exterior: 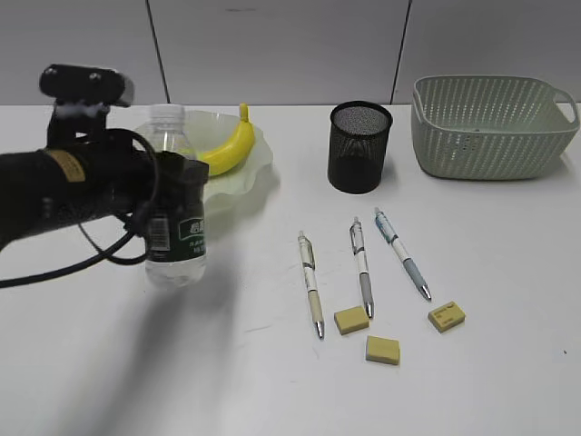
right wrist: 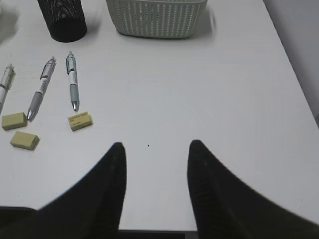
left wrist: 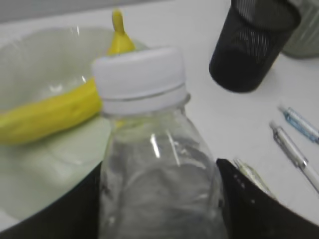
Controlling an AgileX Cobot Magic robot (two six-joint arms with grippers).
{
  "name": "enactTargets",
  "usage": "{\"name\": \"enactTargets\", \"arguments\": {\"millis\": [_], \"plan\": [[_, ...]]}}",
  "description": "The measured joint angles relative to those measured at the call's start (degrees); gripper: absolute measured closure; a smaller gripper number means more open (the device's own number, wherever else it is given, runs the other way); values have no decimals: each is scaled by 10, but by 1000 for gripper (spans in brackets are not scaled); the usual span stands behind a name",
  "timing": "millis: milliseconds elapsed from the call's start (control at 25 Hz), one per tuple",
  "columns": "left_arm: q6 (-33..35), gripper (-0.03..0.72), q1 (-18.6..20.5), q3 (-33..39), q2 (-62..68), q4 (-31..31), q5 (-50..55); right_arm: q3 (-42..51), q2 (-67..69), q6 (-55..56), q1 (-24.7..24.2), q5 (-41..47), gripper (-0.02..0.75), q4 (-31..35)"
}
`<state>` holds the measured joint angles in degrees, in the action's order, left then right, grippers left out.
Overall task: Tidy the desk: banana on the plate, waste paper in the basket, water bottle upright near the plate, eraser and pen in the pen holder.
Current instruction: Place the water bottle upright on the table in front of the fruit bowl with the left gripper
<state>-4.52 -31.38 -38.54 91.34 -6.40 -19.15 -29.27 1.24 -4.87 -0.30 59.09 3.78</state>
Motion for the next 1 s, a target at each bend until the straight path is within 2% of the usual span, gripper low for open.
{"name": "enactTargets", "arguments": {"millis": [200,400,800,1000], "plan": [[0,252,1,98,32,29,-280,0,0,0,0,0,427,0],[0,256,1,129,86,41,-445,0,0,0,0,0,438,0],[6,256,1,132,134,64,-477,0,0,0,0,0,439,0],[79,256,1,133,154,79,-476,0,0,0,0,0,440,0]]}}
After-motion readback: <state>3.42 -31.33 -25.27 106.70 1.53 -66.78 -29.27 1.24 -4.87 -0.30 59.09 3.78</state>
